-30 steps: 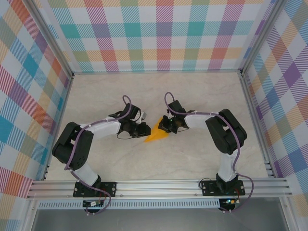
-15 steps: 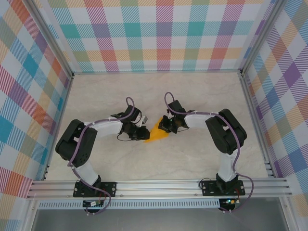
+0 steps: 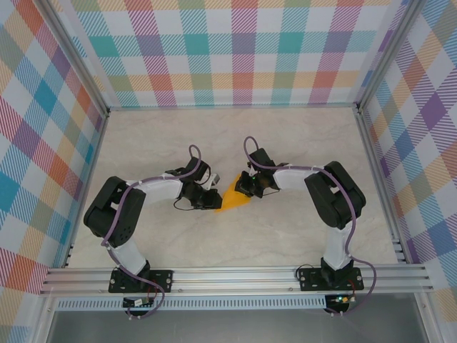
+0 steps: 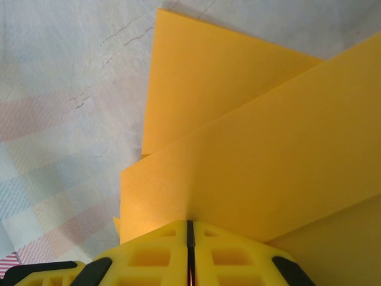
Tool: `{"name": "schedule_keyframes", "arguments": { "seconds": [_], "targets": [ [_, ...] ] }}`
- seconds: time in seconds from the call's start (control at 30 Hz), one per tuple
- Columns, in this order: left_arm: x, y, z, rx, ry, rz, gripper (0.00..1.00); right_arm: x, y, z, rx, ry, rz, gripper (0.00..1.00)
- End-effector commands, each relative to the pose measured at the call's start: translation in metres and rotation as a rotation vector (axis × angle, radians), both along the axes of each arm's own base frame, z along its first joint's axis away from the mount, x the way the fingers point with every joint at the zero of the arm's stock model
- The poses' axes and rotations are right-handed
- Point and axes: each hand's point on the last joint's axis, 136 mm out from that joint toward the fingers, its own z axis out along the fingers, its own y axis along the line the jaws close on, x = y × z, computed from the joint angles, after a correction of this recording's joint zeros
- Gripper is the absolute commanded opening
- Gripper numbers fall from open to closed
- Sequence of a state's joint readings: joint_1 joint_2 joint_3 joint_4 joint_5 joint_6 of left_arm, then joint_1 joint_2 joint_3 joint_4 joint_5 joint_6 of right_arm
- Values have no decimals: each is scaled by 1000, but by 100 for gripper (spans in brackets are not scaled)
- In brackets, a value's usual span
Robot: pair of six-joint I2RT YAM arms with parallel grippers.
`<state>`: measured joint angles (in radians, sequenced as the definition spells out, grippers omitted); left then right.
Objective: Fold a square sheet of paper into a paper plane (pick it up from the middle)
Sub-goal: Fourth fold the wing at the center of the table.
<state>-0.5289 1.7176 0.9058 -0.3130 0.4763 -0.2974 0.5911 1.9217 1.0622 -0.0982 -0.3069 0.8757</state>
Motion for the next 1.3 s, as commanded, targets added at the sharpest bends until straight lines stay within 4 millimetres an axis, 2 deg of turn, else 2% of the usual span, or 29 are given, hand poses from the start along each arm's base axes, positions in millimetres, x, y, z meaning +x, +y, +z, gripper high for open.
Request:
{"name": "schedule_keyframes", "arguments": {
  "seconds": [0.0,0.13,0.37,0.47,0.57,0.63,0.7,0.9,1.1,1.27],
  "targets": [
    [-2,5,-4,48,3,-7,16,-16,-25,-41,-138,98,-33,7],
    [-3,10,-7,71,9,8,11,-17,-27,-43,-152,109,-38,7],
    [-9,18,-12,118,36,10,11,-18,-29,-46,-166,122,-48,7],
    [-4,15,3,102,9,17,16,-18,-29,-45,-163,123,-48,7],
    [11,0,34,0,-60,54,22,-18,-28,-44,-161,120,-48,7],
    [18,-11,48,-79,-83,89,23,-18,-29,-45,-162,122,-49,7],
    [26,-22,52,-160,-93,123,21,-19,-29,-46,-162,124,-51,7],
    [26,-41,30,-192,-30,148,10,-19,-28,-48,-159,129,-50,7],
    [27,-40,10,-160,9,183,6,-19,-28,-48,-158,129,-49,7],
    [21,-37,0,-135,43,170,6,-19,-28,-48,-160,131,-51,7]
  ]
}}
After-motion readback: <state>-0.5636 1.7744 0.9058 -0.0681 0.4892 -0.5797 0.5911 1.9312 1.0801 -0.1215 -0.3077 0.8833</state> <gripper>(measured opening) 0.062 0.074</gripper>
